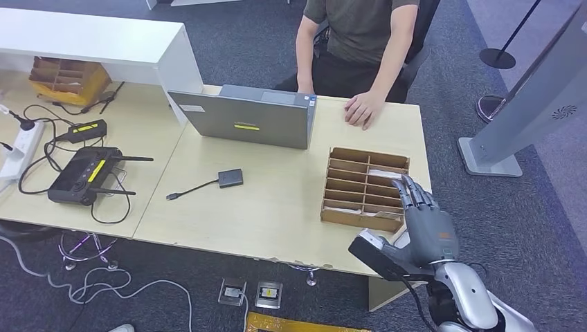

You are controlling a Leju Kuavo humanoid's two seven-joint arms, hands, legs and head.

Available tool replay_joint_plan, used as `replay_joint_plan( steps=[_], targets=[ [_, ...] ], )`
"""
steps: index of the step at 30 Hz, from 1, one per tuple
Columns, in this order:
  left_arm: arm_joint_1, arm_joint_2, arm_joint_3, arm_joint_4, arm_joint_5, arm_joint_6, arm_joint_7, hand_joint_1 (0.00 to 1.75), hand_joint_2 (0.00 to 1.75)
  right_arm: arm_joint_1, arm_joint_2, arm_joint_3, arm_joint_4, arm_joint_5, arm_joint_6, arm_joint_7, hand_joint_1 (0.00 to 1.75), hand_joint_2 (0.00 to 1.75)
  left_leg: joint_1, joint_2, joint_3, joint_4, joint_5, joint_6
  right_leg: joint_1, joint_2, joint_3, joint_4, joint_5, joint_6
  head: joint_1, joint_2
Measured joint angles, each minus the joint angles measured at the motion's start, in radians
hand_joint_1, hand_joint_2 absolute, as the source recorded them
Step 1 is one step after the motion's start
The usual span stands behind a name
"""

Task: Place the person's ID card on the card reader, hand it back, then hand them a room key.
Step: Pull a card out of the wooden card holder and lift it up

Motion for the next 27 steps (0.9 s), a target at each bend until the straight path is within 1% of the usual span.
replay_joint_plan(
  steps=[13, 27],
  targets=[
    [0.0, 0.0, 0.0, 0.0, 0.0, 0.001, 0.006, 0.0, 0.0, 0.007, 0.065, -0.002, 0.108, 0.022, 0.001, -0.009, 0.0, 1.75, 0.0, 0.0, 0.0, 0.0, 0.0, 0.0, 0.0, 0.0, 0.0, 0.0, 0.0, 0.0, 0.0, 0.0],
    [0.0, 0.0, 0.0, 0.0, -0.001, 0.002, 0.013, 0.0, 0.0, 0.004, 0.105, -0.022, 0.197, 0.022, -0.004, -0.023, 0.0, 1.75, 0.0, 0.0, 0.0, 0.0, 0.0, 0.0, 0.0, 0.0, 0.0, 0.0, 0.0, 0.0, 0.0, 0.0]
  ],
)
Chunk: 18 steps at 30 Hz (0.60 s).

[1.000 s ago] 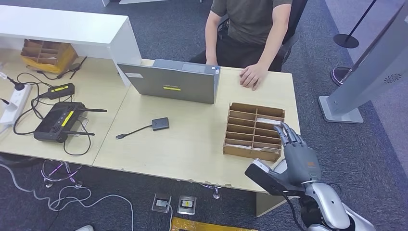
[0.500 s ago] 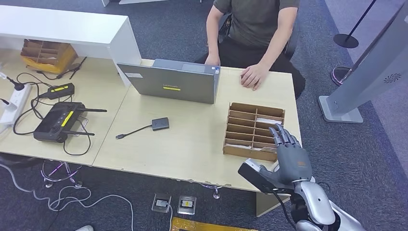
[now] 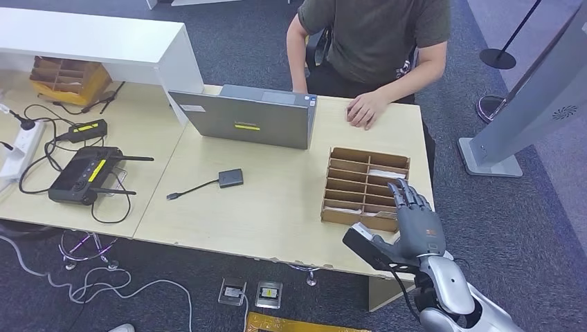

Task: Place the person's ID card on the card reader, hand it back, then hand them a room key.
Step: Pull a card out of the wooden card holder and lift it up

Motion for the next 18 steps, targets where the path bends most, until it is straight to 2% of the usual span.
replay_joint_plan(
  steps=[18],
  targets=[
    [-0.002, -0.002, 0.0, 0.0, -0.007, 0.0, 0.005, 0.0, 0.0, -0.004, 0.028, -0.008, 0.095, -0.001, -0.013, -0.009, 0.0, 1.75, 0.0, 0.0, 0.0, 0.0, 0.0, 0.0, 0.0, 0.0, 0.0, 0.0, 0.0, 0.0, 0.0, 0.0]
  ],
)
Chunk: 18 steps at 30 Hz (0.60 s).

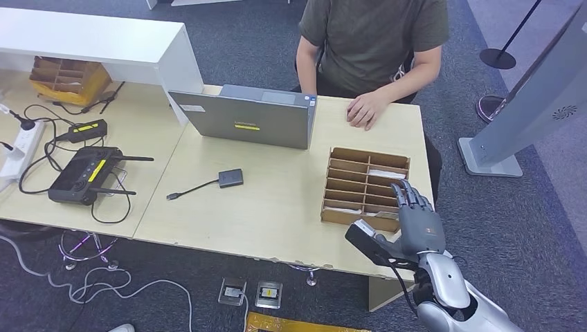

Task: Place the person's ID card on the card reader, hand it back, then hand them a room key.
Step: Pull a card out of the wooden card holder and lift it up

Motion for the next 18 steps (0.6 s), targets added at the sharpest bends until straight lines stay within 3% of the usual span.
replay_joint_plan(
  steps=[18],
  targets=[
    [-0.001, 0.0, 0.0, 0.0, -0.001, -0.001, 0.003, 0.0, 0.0, 0.0, 0.014, 0.0, 0.02, 0.0, 0.007, 0.0, 0.0, 1.75, 0.0, 0.0, 0.0, 0.0, 0.0, 0.0, 0.0, 0.0, 0.0, 0.0, 0.0, 0.0, 0.0, 0.0]
  ],
)
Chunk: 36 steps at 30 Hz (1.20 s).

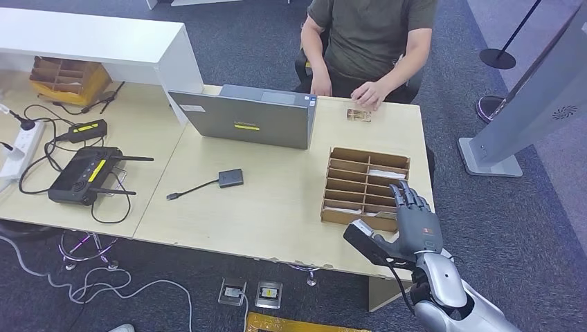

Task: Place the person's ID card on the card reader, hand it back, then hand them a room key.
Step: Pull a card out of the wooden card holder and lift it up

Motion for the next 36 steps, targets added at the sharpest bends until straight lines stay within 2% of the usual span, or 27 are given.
replay_joint_plan(
  steps=[30, 34, 36],
  targets=[
    [-0.004, 0.0, 0.0, 0.0, -0.001, -0.002, 0.0, 0.0, 0.0, 0.001, 0.016, 0.001, 0.018, -0.006, 0.037, -0.005, 0.03, 1.75, 0.0, 0.0, 0.0, 0.0, 0.0, 0.0, 0.0, 0.0, 0.0, 0.0, 0.0, 0.0, 0.0, 0.0],
    [-0.004, 0.0, 0.0, 0.0, 0.001, -0.001, 0.0, 0.0, 0.0, 0.001, 0.016, 0.002, 0.022, -0.007, 0.043, -0.005, 1.52, 1.75, 0.0, 0.0, 0.0, 0.0, 0.0, 0.0, 0.0, 0.0, 0.0, 0.0, 0.0, 0.0, 0.0, 0.0],
    [-0.004, 0.0, 0.0, 0.0, 0.002, -0.001, 0.0, 0.0, 0.0, 0.001, 0.017, 0.002, 0.023, -0.009, 0.047, -0.005, 1.65, 1.75, 0.0, 0.0, 0.0, 0.0, 0.0, 0.0, 0.0, 0.0, 0.0, 0.0, 0.0, 0.0, 0.0, 0.0]
  ],
)
